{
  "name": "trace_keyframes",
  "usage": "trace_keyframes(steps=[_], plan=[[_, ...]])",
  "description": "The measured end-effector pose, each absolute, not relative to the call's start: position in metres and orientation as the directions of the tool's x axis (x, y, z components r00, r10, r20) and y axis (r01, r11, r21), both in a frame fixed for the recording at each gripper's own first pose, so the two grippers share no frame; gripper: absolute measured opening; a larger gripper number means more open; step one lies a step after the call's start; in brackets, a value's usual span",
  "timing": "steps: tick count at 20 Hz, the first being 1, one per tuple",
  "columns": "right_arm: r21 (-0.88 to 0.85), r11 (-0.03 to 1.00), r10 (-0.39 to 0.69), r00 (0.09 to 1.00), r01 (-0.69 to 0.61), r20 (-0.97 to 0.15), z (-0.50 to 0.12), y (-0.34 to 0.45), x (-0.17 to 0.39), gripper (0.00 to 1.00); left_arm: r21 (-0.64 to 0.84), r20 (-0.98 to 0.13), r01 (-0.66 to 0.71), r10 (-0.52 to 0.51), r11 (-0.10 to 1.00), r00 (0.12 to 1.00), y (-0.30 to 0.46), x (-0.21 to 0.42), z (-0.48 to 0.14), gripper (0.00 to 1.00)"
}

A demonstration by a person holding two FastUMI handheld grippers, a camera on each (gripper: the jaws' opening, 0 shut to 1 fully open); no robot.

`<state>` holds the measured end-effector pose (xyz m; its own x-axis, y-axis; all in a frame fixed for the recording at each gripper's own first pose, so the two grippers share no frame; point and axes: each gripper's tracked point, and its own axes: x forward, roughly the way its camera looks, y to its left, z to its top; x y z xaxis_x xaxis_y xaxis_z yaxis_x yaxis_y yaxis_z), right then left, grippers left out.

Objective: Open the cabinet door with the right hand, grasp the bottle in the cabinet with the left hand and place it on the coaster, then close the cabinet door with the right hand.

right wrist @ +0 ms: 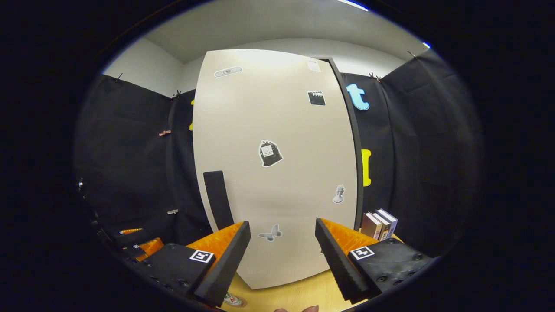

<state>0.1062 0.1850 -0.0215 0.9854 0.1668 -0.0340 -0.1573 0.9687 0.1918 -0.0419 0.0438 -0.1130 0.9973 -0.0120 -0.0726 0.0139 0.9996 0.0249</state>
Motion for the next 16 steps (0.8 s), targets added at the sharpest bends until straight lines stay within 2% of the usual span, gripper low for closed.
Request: trace_keyframes(steps=[16], plan=[[0.06,0.998,0.029,0.998,-0.026,-0.06,-0.049,0.126,0.091,0.98,0.016,-0.076,0.027,-0.025,1.0,0.997,0.02,-0.032,-0.088,0.95]])
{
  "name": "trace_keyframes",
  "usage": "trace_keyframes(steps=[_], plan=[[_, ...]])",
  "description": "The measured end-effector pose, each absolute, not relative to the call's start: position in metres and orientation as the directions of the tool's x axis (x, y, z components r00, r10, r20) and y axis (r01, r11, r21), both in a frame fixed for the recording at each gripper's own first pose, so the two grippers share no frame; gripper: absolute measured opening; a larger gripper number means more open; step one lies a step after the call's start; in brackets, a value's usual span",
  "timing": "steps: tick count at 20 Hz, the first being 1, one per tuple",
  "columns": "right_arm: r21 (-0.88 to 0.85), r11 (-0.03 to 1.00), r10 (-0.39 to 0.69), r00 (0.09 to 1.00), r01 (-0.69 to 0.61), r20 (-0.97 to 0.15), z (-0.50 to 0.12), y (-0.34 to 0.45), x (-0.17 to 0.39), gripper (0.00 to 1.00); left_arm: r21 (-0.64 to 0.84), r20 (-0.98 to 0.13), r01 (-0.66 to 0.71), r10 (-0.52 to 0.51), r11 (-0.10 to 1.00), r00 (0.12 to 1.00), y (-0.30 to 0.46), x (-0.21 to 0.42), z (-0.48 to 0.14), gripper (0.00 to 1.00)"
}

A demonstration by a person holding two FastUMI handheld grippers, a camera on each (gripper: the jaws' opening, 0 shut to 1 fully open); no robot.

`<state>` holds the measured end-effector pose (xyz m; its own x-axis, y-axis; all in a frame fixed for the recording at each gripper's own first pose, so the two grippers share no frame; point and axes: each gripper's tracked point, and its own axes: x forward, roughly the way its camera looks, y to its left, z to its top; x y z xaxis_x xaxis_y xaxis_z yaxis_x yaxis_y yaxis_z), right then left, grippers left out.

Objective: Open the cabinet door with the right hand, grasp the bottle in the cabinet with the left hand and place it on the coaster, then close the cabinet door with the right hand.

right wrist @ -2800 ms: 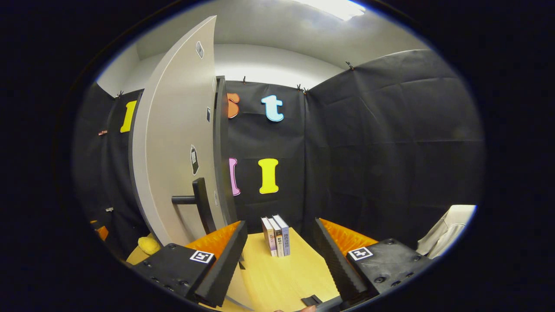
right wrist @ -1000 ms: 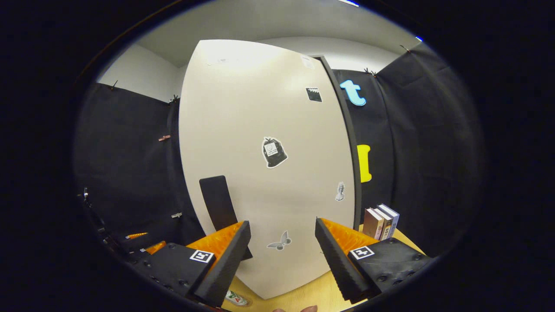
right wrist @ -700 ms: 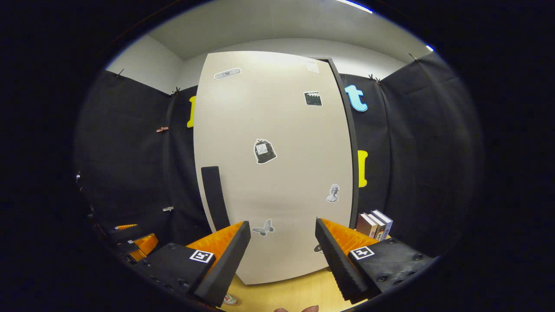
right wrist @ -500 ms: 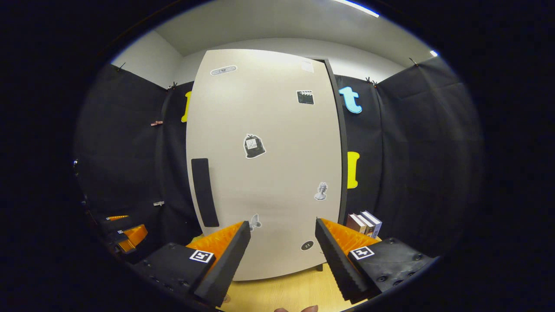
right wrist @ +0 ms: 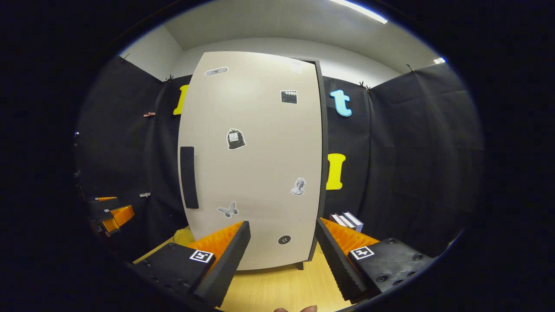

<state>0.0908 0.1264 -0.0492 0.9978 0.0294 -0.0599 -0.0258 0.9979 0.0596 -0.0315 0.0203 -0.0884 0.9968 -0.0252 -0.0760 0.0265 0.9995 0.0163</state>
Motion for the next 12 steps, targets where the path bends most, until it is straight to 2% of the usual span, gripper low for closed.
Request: trace_keyframes(steps=[12], plan=[[0.028,1.0,-0.012,0.998,0.014,-0.065,-0.061,0.114,0.088,0.97,0.016,-0.067,0.006,-0.005,1.0,0.998,0.017,-0.027,-0.076,0.94]])
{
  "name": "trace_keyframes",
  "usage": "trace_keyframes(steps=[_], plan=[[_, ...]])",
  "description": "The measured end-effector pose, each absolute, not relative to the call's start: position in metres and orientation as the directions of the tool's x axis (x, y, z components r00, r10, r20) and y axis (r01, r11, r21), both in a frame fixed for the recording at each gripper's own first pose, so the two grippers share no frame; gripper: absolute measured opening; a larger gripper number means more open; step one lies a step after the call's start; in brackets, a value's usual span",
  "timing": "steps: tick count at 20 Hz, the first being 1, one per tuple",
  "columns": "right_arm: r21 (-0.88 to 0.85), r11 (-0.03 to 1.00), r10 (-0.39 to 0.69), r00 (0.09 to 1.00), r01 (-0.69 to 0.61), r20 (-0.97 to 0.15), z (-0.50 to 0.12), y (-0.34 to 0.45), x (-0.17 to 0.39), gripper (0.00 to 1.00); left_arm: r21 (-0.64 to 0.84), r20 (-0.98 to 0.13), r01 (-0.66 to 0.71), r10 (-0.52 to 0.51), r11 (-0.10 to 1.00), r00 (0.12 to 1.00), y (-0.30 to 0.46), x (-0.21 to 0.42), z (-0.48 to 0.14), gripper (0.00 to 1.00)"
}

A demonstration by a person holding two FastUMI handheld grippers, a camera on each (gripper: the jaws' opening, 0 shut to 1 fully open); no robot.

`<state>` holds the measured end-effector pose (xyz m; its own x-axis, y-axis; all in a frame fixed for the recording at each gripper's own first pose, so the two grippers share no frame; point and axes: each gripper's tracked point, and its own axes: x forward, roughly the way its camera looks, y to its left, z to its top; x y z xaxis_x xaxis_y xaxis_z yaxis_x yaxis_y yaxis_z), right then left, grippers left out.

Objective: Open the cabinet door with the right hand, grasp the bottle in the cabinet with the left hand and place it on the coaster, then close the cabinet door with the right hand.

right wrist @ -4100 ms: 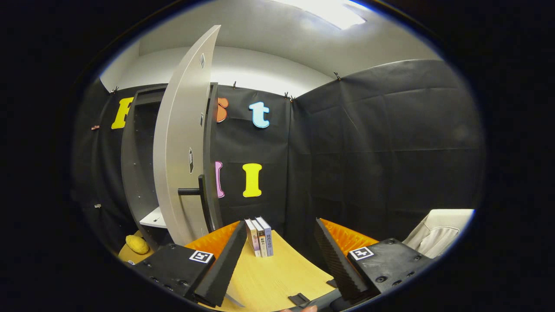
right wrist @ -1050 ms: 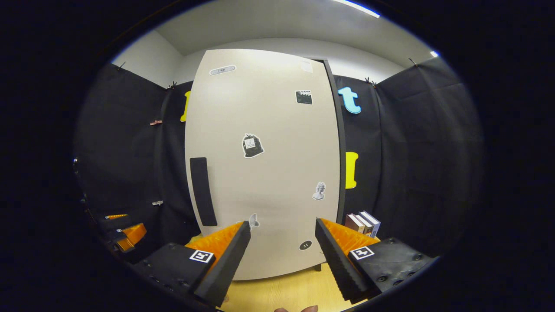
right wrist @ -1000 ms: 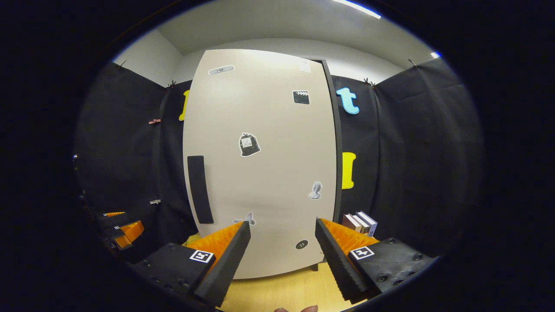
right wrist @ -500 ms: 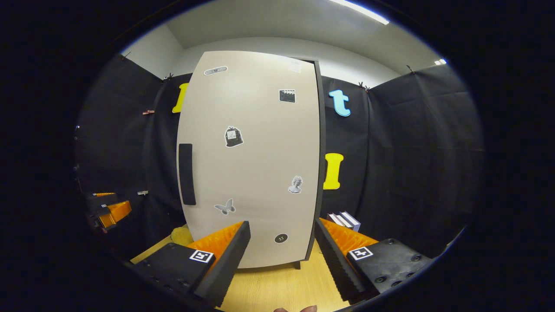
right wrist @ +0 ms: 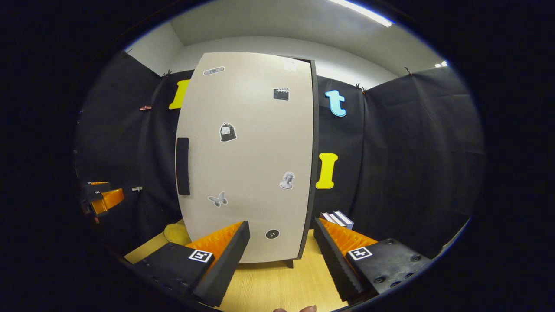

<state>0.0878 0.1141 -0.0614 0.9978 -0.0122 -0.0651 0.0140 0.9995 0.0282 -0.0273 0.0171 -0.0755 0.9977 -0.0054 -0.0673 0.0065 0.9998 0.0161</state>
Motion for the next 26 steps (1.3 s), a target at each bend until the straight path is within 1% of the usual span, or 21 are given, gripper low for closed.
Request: trace_keyframes(steps=[26], plan=[[0.026,1.0,-0.016,0.998,0.018,-0.066,-0.0614,0.1191,0.09,0.97,0.021,-0.079,-0.003,0.004,1.0,0.997,0.0204,-0.0281,-0.0828,0.94]])
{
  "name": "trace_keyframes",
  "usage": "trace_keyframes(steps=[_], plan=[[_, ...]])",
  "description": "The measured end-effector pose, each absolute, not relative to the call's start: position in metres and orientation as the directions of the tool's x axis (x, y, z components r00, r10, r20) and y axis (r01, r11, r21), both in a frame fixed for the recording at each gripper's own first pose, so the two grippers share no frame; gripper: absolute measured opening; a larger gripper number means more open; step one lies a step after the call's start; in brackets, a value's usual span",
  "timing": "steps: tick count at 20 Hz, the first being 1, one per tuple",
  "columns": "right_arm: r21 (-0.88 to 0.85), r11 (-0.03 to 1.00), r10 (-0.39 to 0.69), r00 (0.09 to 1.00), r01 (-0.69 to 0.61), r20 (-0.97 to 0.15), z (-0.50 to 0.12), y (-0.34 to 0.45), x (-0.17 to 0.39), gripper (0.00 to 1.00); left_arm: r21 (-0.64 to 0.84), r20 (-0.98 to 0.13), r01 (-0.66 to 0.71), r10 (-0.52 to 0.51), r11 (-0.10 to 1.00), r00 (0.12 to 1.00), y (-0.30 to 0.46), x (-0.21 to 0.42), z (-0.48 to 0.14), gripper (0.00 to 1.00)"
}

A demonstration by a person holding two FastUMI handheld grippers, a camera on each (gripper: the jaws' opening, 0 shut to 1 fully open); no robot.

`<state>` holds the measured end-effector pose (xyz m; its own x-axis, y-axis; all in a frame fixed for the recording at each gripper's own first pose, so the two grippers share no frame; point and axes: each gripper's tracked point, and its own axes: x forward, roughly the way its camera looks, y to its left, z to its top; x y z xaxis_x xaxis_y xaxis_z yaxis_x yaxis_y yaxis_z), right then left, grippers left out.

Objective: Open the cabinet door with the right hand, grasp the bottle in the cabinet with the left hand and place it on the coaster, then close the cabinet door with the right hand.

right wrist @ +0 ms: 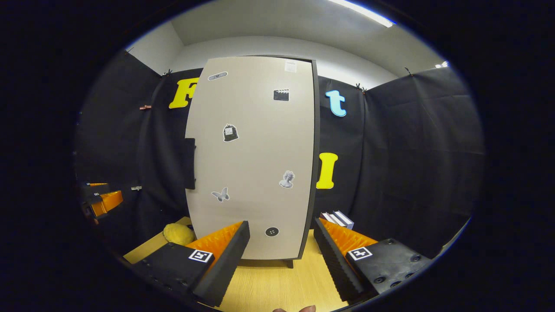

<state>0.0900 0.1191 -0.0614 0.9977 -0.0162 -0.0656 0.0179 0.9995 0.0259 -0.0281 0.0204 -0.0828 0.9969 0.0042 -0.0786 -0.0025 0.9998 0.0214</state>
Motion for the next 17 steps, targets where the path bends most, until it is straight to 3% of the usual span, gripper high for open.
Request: trace_keyframes(steps=[17], plan=[[0.023,1.0,-0.018,0.998,0.02,-0.065,-0.0605,0.1216,0.0941,0.97,0.031,-0.08,0.006,-0.003,1.0,0.997,0.0196,-0.0227,-0.0842,0.94]])
